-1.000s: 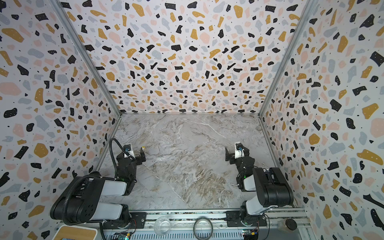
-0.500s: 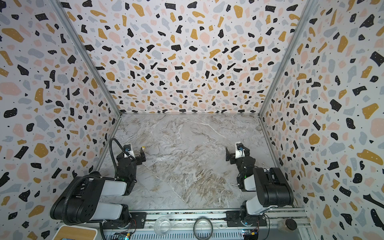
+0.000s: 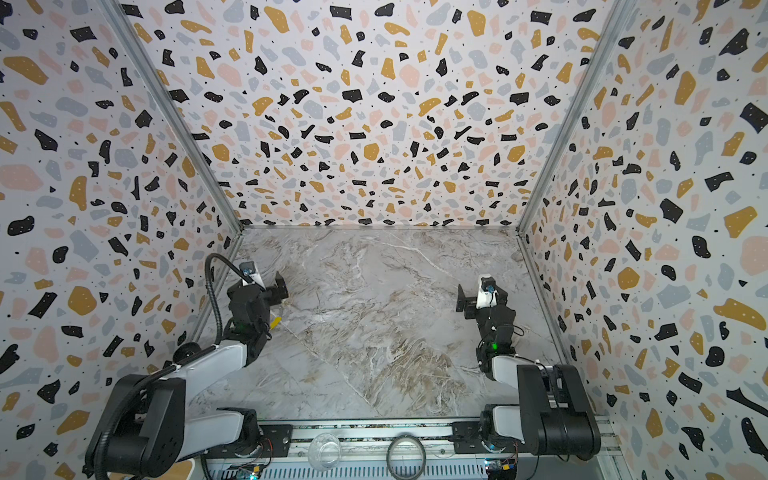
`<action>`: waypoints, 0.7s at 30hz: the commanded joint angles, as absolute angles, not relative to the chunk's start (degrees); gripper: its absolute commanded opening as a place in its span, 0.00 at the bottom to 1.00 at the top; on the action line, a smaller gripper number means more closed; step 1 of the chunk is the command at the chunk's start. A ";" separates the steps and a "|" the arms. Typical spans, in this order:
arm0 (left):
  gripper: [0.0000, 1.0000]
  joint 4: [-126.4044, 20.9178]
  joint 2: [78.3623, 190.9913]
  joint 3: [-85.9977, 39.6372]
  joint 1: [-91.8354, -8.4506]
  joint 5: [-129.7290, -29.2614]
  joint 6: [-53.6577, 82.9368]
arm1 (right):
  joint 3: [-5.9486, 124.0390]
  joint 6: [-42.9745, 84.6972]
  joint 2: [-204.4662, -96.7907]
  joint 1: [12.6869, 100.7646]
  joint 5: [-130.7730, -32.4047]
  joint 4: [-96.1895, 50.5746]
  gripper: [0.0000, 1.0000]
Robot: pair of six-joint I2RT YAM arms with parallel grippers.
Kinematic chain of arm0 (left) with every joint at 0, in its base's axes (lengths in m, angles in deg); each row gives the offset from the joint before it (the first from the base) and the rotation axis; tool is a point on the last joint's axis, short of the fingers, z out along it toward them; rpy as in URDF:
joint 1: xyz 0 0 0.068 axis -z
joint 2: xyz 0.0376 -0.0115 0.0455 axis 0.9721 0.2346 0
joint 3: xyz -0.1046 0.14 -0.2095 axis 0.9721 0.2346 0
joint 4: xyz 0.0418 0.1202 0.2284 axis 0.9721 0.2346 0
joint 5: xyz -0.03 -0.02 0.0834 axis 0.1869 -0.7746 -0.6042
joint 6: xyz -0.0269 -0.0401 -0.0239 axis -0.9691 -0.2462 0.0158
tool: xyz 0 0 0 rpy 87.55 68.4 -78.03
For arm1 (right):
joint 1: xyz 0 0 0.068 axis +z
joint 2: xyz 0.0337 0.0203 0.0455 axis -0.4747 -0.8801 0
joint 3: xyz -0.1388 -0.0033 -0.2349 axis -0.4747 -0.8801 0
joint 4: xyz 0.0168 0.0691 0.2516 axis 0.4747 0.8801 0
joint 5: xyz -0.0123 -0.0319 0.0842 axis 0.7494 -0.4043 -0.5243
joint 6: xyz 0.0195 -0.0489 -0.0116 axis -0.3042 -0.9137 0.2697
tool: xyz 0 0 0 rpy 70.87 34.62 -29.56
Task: Remove the keys from the keyring
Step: 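Move the left gripper toward the steel keyring while the right gripper approaches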
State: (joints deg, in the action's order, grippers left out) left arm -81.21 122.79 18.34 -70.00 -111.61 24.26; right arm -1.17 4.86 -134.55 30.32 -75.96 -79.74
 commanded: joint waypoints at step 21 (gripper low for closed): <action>0.99 -43.94 136.27 5.61 -71.92 -97.85 7.43 | 22.02 9.74 -144.63 56.18 -84.54 -44.20 0.94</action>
